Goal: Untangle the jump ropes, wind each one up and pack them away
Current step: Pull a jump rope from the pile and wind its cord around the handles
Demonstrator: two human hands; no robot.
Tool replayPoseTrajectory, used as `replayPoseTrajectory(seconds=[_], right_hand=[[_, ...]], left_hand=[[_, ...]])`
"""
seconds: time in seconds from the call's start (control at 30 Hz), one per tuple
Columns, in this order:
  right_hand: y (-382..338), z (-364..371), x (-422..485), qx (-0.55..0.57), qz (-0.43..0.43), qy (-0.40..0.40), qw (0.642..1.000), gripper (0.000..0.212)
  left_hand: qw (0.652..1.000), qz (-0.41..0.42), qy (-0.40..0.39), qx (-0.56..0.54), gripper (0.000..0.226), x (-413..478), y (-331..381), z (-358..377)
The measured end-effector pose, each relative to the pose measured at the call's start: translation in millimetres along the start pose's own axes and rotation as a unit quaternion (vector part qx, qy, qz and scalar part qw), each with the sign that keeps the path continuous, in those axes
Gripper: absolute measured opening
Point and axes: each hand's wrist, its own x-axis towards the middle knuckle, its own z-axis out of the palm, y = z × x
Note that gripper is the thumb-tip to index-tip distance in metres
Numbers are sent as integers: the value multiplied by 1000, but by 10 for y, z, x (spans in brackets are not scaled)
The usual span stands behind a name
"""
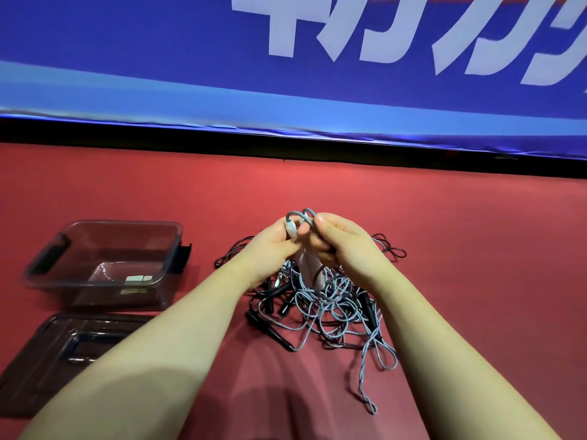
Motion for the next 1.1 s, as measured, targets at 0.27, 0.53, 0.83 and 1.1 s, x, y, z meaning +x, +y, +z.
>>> replayPoseTrajectory(seconds=[0.27, 0.53, 0.83, 1.1], right_hand=[[33, -42, -2, -159, 37, -4, 987, 36], [190, -18, 18, -194, 104, 34, 975, 31], [155, -67, 12, -381, 35, 151, 912, 32], [362, -85, -3, -62, 184, 27, 981, 41]], left_hand=[[996, -36, 80, 2, 27, 32, 13, 23], [970, -56, 224, -79, 10, 62, -11, -136], [957, -59, 244, -147, 21, 69, 78, -153], [949, -58, 256, -176, 25, 58, 142, -187]])
